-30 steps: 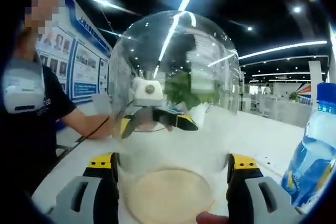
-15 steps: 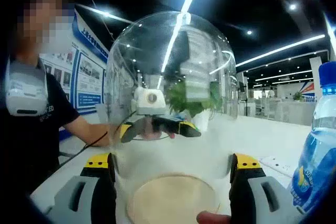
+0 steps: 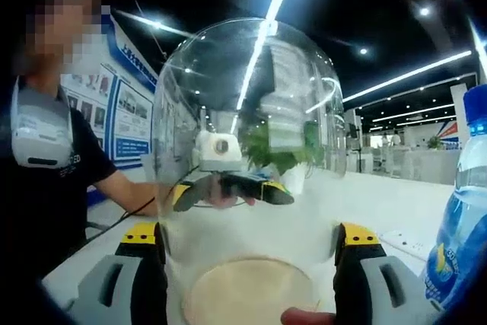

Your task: Open the cover put in the Mizone put the cover back on

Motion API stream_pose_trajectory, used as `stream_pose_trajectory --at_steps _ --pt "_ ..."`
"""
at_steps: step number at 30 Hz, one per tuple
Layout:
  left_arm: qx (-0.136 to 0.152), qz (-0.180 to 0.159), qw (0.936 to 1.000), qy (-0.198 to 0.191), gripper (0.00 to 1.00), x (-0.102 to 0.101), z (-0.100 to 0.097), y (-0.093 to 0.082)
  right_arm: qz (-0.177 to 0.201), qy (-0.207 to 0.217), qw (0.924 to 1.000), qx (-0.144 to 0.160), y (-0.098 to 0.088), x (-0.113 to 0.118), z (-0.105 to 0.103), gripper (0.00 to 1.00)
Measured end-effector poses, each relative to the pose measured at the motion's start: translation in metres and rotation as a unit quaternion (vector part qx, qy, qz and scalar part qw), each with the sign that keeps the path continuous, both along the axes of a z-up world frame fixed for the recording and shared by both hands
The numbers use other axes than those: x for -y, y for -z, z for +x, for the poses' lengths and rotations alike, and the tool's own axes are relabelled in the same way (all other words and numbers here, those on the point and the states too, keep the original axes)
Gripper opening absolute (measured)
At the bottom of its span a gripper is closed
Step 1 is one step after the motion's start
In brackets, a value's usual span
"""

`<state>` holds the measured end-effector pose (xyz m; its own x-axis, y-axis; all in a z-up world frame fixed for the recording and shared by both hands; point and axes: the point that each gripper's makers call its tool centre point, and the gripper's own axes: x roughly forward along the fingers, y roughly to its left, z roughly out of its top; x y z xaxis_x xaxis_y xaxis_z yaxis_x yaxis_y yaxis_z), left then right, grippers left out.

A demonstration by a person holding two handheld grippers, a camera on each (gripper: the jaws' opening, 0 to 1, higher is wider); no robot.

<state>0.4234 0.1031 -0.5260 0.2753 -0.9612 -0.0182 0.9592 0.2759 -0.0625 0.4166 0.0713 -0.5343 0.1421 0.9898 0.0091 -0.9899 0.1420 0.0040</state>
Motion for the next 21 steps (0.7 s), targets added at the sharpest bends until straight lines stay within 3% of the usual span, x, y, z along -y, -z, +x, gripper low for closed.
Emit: stream_pose_trajectory --at_steps 21 --pt "0.004 0.013 0.9999 -0.002 0.7 0.0012 0.0 -0.0023 -0.018 0.0 0.9998 0.011 -0.0039 -0.0006 -0.0015 0.85"
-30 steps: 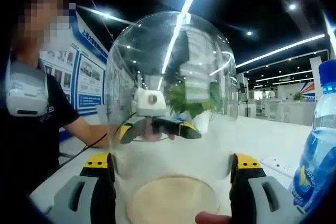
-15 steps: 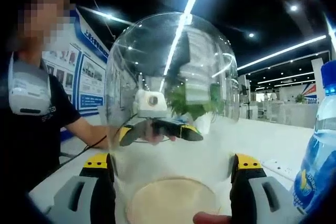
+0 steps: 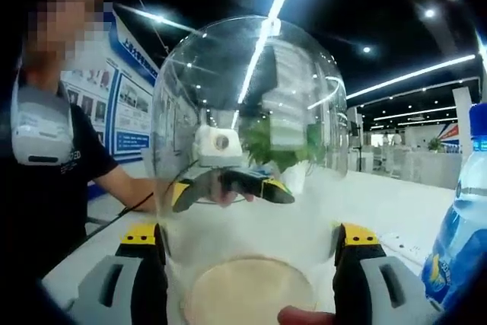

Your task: Open the cover put in the Mizone put the cover back on

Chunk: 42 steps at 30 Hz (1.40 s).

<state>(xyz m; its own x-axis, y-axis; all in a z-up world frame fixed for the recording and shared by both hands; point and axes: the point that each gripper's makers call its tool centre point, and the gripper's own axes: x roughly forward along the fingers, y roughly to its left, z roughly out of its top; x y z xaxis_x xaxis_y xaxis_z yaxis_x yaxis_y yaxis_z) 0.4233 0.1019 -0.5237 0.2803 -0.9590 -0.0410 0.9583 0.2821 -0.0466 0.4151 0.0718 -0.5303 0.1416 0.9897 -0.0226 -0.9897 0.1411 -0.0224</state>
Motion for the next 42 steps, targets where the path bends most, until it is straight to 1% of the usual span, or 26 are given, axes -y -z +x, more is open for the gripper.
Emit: stream_pose_trajectory --at_steps 3,9,15,22,29,34,38,40,42 --pt "-0.001 -0.004 1.0 0.0 0.71 0.001 -0.001 -0.002 -0.001 0.001 1.0 0.0 -0.002 0.001 0.0 0.85" --pt "-0.013 -0.013 0.9998 -0.001 0.7 0.001 -0.002 -0.011 0.018 0.0 0.9998 -0.003 -0.016 0.002 -0.002 0.85" --pt "-0.014 -0.007 0.9999 0.002 0.71 0.003 -0.005 -0.011 0.021 0.001 0.9997 0.011 -0.023 0.003 -0.005 0.85" --pt "-0.026 -0.009 0.9996 0.002 0.71 0.004 -0.006 -0.013 0.031 0.002 0.9995 0.006 -0.028 0.005 -0.006 0.85" --pt "-0.024 0.0 0.9997 0.002 0.71 0.004 -0.008 -0.016 0.024 0.004 0.9997 0.005 -0.028 0.005 -0.008 0.85" --pt "-0.02 -0.002 0.9998 -0.001 0.71 0.003 -0.012 -0.023 0.021 0.006 0.9997 -0.008 -0.026 0.004 -0.01 0.85" --pt "-0.012 0.002 0.9999 -0.002 0.71 0.003 -0.019 -0.029 0.02 0.008 0.9996 -0.018 -0.024 0.003 -0.016 0.85" --pt "-0.008 0.002 1.0 -0.003 0.71 0.002 -0.022 -0.033 0.03 0.009 0.9993 -0.018 -0.027 0.004 -0.02 0.85" --pt "-0.009 -0.008 0.9999 -0.005 0.71 0.001 -0.027 -0.037 0.04 0.008 0.9989 -0.024 -0.031 0.004 -0.024 0.85"
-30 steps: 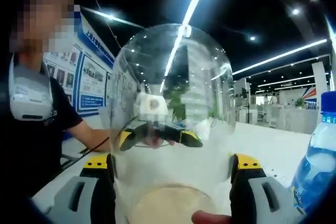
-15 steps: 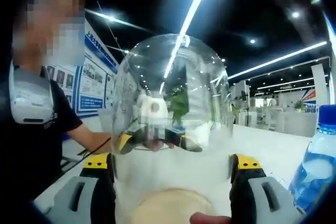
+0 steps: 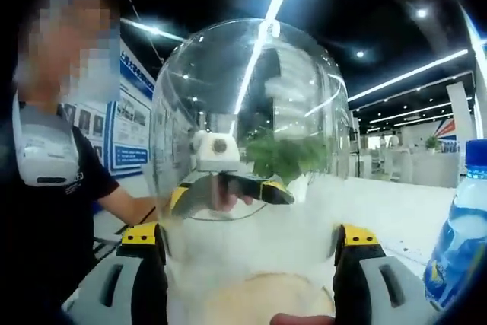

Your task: Open the cover put in the Mizone put the cover back on

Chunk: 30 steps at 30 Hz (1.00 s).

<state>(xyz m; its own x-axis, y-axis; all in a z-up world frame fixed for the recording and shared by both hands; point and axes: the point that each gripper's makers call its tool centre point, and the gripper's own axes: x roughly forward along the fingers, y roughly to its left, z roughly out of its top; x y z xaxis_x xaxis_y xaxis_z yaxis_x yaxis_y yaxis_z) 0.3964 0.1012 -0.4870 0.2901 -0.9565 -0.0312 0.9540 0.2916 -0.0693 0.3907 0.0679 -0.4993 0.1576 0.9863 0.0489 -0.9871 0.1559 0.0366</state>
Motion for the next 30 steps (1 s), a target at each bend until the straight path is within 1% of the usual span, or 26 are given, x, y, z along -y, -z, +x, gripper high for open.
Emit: stream_pose_trajectory --at_steps 2,5,7,10,12,17,20,24,30 --pt "0.0 -0.004 1.0 -0.002 0.71 -0.002 -0.005 -0.003 0.006 -0.002 1.0 -0.002 -0.003 -0.002 -0.006 0.85" --pt "0.009 -0.008 0.9999 -0.004 0.71 -0.004 -0.014 -0.005 0.002 -0.003 1.0 0.004 -0.005 -0.005 -0.015 0.85" --pt "0.011 -0.003 0.9999 -0.004 0.71 -0.004 -0.02 -0.004 -0.006 -0.003 0.9999 0.008 -0.005 -0.006 -0.022 0.85" --pt "0.013 0.015 0.9998 -0.003 0.71 -0.001 -0.028 -0.001 -0.014 -0.003 0.9998 0.014 -0.003 -0.005 -0.028 0.85" --pt "0.015 0.016 0.9998 -0.002 0.71 -0.001 -0.03 0.0 -0.013 -0.002 0.9998 0.018 -0.003 -0.003 -0.031 0.85" --pt "0.016 0.003 0.9999 -0.004 0.71 0.003 -0.042 -0.002 -0.003 -0.002 1.0 0.008 -0.002 0.002 -0.043 0.85" --pt "0.022 0.004 0.9997 -0.005 0.71 0.006 -0.051 -0.002 -0.004 -0.002 0.9999 0.01 0.0 0.004 -0.051 0.85" --pt "0.023 0.008 0.9997 -0.005 0.71 0.007 -0.061 0.0 -0.004 -0.002 0.9999 0.014 0.0 0.005 -0.062 0.85" --pt "0.022 0.006 0.9997 -0.008 0.71 0.01 -0.076 0.001 -0.006 -0.004 0.9998 0.017 -0.001 0.008 -0.077 0.85"
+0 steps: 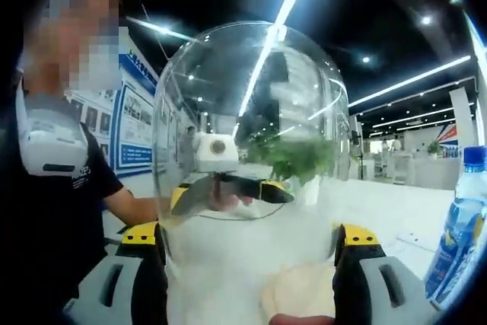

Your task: Open the cover put in the Mizone put the cover back on

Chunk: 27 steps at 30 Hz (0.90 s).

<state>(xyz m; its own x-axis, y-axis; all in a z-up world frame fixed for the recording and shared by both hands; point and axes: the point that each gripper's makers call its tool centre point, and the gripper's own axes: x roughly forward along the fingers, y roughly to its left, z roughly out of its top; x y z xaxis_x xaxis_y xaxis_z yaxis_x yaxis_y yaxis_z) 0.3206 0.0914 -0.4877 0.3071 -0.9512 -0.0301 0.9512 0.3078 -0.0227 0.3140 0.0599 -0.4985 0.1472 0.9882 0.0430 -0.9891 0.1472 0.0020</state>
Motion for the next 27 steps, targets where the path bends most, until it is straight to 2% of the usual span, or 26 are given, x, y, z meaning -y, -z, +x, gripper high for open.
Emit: stream_pose_trajectory --at_steps 10,19,27 --pt "-0.002 -0.005 1.0 -0.005 0.71 0.0 -0.025 0.004 0.002 -0.004 1.0 -0.002 0.004 0.0 -0.024 0.85" --pt "0.0 -0.012 0.9998 -0.014 0.71 -0.001 -0.04 0.005 0.003 -0.01 0.9999 -0.006 0.006 -0.001 -0.036 0.85" --pt "-0.002 -0.006 0.9998 -0.017 0.71 -0.001 -0.053 0.014 -0.008 -0.013 0.9999 -0.001 0.012 0.0 -0.051 0.85"
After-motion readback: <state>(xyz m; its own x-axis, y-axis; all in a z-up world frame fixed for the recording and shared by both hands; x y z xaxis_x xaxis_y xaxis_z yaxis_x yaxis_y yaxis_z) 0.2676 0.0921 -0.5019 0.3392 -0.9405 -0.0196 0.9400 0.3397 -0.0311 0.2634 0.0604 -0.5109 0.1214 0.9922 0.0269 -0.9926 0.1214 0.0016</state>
